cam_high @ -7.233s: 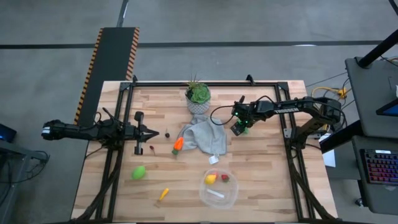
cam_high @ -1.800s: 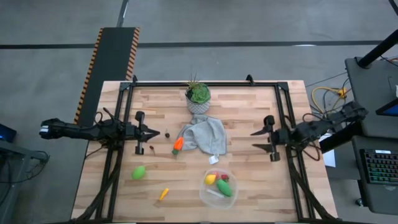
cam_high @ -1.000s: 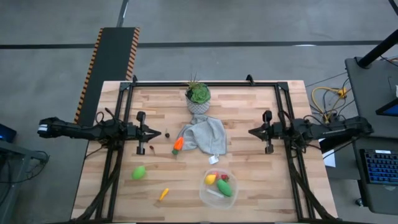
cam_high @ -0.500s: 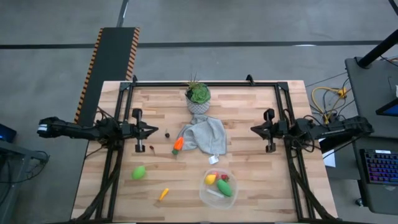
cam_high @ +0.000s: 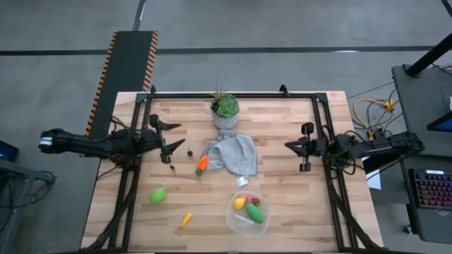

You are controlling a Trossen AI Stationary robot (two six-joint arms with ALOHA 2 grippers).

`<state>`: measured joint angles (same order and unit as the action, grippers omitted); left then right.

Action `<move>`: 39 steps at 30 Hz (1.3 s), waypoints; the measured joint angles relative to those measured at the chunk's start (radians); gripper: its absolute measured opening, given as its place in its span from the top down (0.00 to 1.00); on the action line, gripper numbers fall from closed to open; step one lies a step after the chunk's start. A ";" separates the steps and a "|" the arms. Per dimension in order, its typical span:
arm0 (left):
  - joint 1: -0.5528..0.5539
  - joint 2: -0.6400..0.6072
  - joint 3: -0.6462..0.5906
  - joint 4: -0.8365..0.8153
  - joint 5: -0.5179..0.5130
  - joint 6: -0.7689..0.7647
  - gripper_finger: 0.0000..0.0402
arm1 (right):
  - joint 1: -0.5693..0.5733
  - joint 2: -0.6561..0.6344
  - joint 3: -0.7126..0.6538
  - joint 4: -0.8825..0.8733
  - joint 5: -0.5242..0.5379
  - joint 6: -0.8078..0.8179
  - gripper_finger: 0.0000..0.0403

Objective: Pick and placing Produce into tupperware
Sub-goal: Put the black cherry into the transparent bin

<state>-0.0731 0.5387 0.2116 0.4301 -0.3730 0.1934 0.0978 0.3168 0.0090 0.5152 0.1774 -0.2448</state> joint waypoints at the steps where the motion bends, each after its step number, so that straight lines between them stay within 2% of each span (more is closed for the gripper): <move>1: 0.000 0.024 0.025 -0.049 -0.003 0.008 0.30 | 0.000 0.000 0.000 0.000 0.022 -0.003 0.98; 5: 0.002 0.123 0.167 -0.415 -0.006 -0.004 0.29 | 0.000 0.000 0.000 0.000 0.118 -0.013 0.98; 8: 0.002 0.223 0.264 -0.660 -0.014 -0.117 0.32 | 0.000 0.000 0.000 -0.001 0.131 0.005 0.98; 10: 0.002 0.286 0.315 -0.761 -0.014 -0.157 0.34 | 0.000 0.000 0.000 -0.001 0.131 0.006 0.98; 16: 0.002 0.460 0.404 -0.851 0.019 -0.143 0.40 | 0.000 0.000 0.000 -0.002 0.131 0.009 0.98; 21: 0.002 0.598 0.451 -0.946 0.057 -0.123 0.40 | 0.000 0.000 0.001 -0.002 0.131 0.009 0.98; 27: 0.002 0.728 0.468 -0.969 0.101 -0.060 0.40 | 0.000 0.000 0.001 -0.002 0.130 0.008 0.98; 32: 0.011 0.812 0.468 -0.968 0.092 -0.011 0.40 | 0.000 0.000 0.001 -0.002 0.131 0.008 0.98; 35: 0.033 0.852 0.469 -0.961 0.044 0.001 0.40 | 0.000 0.000 0.001 -0.002 0.130 0.009 0.98; 39: 0.077 0.903 0.474 -0.983 0.055 0.027 0.40 | 0.000 0.000 0.001 -0.002 0.130 0.014 0.98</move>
<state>0.0040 1.4418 0.6859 -0.5529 -0.3184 0.2205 0.0975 0.3164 0.0101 0.5129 0.3077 -0.2305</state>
